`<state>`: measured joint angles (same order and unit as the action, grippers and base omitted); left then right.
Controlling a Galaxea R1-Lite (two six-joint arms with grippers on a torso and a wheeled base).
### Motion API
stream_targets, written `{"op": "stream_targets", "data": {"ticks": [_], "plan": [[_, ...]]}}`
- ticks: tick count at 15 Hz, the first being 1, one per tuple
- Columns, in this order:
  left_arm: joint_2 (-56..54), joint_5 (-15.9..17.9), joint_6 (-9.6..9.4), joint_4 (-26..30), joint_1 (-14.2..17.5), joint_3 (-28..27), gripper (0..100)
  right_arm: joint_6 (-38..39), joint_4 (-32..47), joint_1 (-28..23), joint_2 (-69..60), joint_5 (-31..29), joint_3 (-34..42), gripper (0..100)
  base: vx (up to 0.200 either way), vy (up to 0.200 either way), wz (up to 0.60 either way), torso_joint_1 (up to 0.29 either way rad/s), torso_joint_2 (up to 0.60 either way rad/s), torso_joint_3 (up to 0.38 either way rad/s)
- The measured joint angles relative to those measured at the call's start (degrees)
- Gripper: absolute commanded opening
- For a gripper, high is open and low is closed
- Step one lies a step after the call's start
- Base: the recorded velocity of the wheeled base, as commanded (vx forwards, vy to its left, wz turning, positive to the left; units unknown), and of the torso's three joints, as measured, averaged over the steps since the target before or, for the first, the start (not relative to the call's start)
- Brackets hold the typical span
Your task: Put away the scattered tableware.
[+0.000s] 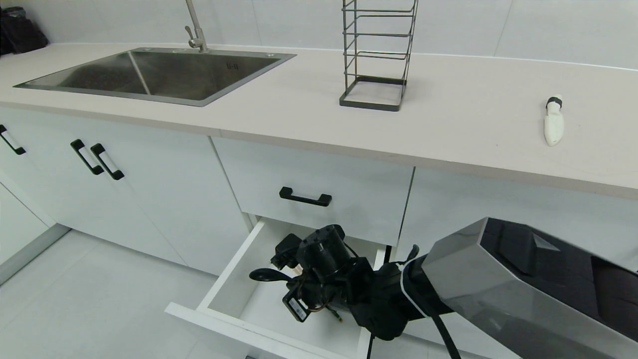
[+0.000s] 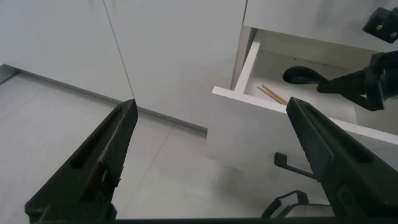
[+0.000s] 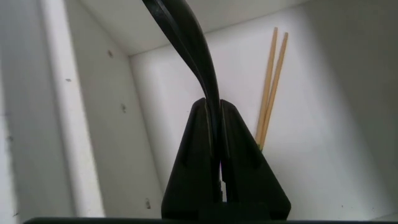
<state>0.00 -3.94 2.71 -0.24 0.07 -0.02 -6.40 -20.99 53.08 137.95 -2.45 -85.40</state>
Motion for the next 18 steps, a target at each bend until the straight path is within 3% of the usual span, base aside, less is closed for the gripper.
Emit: {"op": "stream_targets", "data": {"ticks": [8, 18], "plan": [[0.00, 0.00, 0.05, 0.00, 0.00, 0.02, 100, 1.43, -0.27, -3.27, 6.90, -2.83, -7.13, 0, 0.000, 0.000, 0.00, 0.000, 0.00, 0.000], [0.00, 0.00, 0.00, 0.02, 0.00, 0.02, 100, 2.02, 2.33, -3.17, 14.29, -4.24, -16.36, 0, 0.000, 0.000, 0.00, 0.000, 0.00, 0.000]]}}
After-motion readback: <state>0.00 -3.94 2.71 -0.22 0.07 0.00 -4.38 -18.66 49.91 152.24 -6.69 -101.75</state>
